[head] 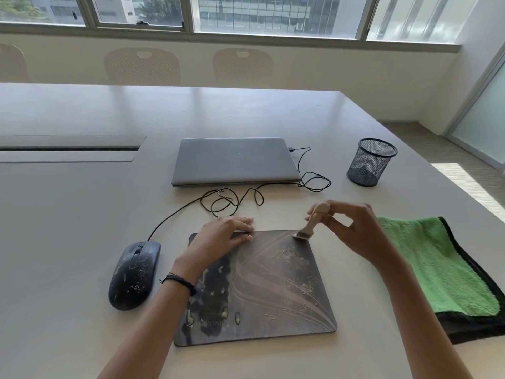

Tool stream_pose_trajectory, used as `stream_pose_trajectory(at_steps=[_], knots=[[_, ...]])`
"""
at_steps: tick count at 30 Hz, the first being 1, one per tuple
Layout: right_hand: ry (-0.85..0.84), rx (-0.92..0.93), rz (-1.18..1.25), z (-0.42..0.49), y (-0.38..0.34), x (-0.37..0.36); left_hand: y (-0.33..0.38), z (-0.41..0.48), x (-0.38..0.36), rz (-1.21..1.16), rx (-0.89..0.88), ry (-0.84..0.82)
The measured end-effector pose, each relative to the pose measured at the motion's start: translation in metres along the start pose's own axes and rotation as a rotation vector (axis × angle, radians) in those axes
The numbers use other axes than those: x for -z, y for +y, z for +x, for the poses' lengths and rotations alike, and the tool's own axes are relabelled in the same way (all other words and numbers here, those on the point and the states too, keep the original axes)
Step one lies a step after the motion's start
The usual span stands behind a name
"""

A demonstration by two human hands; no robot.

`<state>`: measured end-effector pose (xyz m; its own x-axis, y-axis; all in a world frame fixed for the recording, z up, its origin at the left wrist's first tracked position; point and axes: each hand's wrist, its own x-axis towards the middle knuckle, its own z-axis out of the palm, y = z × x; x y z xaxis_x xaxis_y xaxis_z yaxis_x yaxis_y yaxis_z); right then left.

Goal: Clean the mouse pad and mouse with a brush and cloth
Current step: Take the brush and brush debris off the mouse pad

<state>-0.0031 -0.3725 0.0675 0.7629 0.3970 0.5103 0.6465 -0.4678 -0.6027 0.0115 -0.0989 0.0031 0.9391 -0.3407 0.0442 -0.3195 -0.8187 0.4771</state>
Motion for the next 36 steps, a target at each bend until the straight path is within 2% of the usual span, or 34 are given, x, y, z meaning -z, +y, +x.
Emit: stream_pose_trajectory(at_steps=[3, 8, 13, 16, 19, 24, 27, 29, 36], knots=[[-0.069, 0.022, -0.007, -0.002, -0.005, 0.003, 0.001, 0.000, 0.001, 0.014, 0.000, 0.002], [-0.005, 0.009, 0.001, 0.000, -0.008, 0.005, 0.001, -0.001, 0.002, 0.015, 0.001, -0.003], [-0.114, -0.003, -0.005, -0.007, -0.008, 0.006, 0.002, -0.001, 0.002, 0.020, 0.003, -0.006], [-0.074, -0.008, 0.068, -0.008, -0.013, 0.010, 0.003, -0.002, 0.003, 0.016, 0.002, 0.002], [-0.021, -0.011, 0.019, -0.008, -0.010, 0.008, 0.004, -0.003, 0.003, 0.016, 0.003, 0.003], [-0.128, 0.016, 0.060, -0.012, -0.013, 0.011, 0.005, -0.003, 0.003, 0.007, 0.002, 0.006], [-0.064, 0.008, 0.109, -0.010, -0.013, 0.014, 0.005, -0.003, 0.003, 0.010, 0.006, 0.011], [-0.020, 0.001, 0.055, -0.009, -0.011, 0.013, 0.004, -0.003, 0.003, 0.004, 0.005, 0.010], [-0.167, -0.055, 0.128, -0.012, -0.018, 0.014, 0.003, -0.002, 0.003, 0.006, 0.007, 0.007]])
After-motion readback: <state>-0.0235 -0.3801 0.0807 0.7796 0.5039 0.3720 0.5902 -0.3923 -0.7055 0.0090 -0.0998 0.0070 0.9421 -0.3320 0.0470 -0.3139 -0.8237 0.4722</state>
